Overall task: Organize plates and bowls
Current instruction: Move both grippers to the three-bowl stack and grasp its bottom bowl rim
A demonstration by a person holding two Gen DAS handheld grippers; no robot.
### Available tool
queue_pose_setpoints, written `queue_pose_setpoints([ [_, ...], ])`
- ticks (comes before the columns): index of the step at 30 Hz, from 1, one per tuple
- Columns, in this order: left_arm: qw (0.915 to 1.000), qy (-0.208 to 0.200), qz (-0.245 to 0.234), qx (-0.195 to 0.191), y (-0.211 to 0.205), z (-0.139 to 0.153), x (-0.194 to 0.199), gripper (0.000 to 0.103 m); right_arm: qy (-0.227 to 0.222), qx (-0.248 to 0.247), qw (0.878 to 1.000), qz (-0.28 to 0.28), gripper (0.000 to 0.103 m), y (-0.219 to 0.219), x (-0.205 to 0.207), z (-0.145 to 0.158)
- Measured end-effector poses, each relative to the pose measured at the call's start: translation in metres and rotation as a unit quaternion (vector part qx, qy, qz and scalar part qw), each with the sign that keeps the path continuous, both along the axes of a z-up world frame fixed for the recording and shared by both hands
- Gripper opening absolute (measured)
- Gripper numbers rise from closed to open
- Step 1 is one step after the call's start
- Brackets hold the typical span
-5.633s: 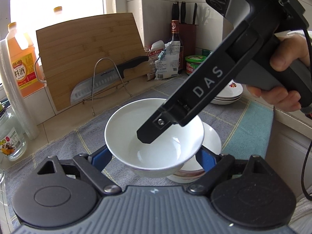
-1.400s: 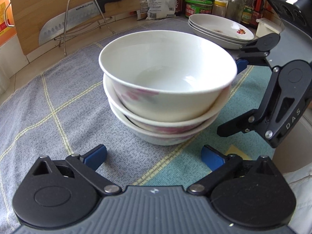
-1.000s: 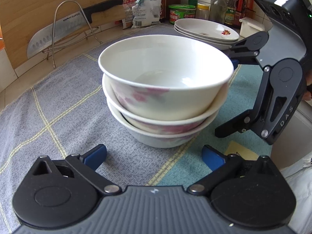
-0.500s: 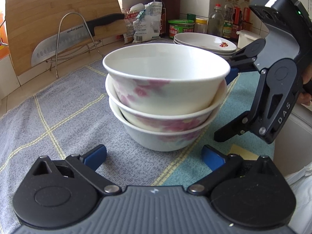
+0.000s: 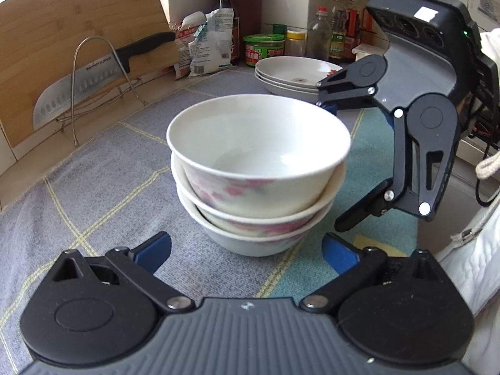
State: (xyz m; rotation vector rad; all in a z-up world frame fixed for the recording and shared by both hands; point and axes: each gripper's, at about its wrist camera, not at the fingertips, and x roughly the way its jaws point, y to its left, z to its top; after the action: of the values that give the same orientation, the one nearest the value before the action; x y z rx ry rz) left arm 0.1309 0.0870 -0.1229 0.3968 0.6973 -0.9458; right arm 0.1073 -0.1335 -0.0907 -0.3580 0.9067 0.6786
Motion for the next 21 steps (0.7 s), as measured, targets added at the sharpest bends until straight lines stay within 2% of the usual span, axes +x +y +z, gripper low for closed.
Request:
queue_pose_setpoints([
  [4,0.9999,-0.012,-0.004,0.006,-0.001,0.005,0.006,0.102,-0.013,-0.003,0.999,0.037,0.103,0.006,0.007,0.007],
  [8,0.9997,0.0,-0.023,-0.003,-0.003,0.005,0.012,0.101,-0.013,0.002,0.998,0.062,0.103,0.008,0.015,0.011],
  [13,0.9987,0.01,-0.049,-0.006,-0.004,0.003,0.018,0.099,-0.006,0.0,0.996,0.091,0.095,0.011,0.021,0.011],
  [18,0.9968,0.028,-0.075,-0.009,-0.001,0.005,0.027,0.092,0.005,-0.002,0.993,0.118,0.087,0.013,0.023,0.013],
  [21,0.995,0.038,-0.092,-0.009,0.0,0.005,0.032,0.09,0.006,-0.009,0.991,0.131,0.085,0.015,0.024,0.014],
])
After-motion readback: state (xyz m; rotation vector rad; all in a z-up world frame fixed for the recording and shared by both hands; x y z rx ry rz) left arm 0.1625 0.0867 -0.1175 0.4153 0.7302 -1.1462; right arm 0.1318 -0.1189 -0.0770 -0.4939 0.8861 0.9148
